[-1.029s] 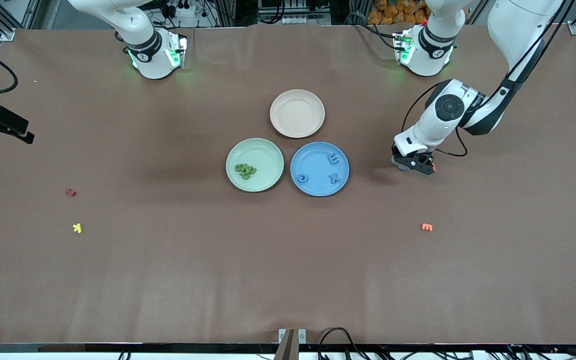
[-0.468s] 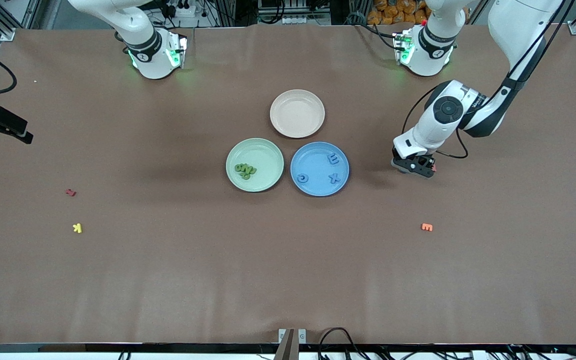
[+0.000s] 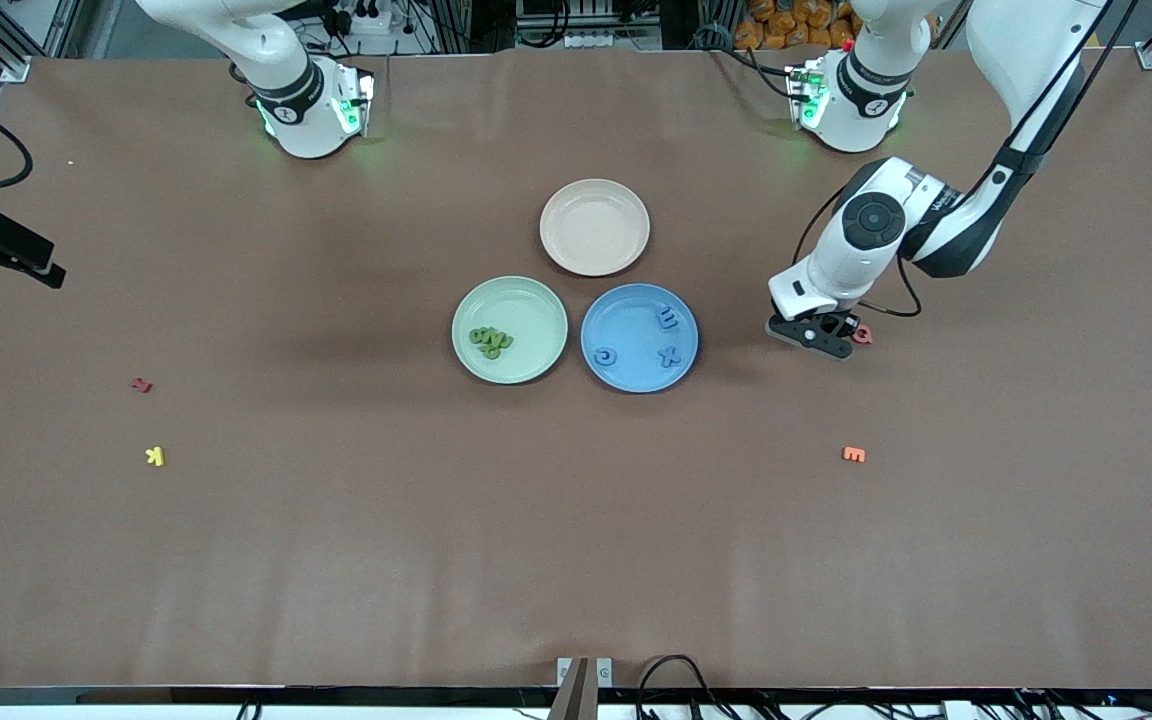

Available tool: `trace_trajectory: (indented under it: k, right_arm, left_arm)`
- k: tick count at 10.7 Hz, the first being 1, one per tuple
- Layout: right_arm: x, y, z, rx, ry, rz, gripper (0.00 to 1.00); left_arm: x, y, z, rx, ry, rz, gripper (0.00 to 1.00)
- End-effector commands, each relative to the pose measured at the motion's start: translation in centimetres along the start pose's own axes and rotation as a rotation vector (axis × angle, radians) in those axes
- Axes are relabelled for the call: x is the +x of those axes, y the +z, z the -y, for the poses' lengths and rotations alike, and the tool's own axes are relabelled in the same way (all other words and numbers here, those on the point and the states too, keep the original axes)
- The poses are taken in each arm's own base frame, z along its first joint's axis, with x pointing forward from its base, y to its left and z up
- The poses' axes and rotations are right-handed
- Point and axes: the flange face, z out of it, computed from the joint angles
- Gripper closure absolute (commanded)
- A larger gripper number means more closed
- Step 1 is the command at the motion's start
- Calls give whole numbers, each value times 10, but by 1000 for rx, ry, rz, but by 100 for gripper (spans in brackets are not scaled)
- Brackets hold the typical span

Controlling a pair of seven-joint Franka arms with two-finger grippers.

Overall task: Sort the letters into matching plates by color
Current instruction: 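Carry the 9 with the left gripper onto the blue plate and release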

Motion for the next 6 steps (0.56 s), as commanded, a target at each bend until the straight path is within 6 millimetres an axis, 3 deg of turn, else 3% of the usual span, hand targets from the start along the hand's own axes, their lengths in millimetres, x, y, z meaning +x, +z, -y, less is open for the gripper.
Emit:
trace_trajectory:
  k: [1, 6]
  right_arm:
    - [-1, -3, -1, -15, 18, 0, 0]
    - [0, 0, 3, -16, 11, 5, 0]
  left_arm:
    - [5, -18, -14, 7, -44, 16, 93]
    - [30, -63, -86, -34, -156, 41, 93]
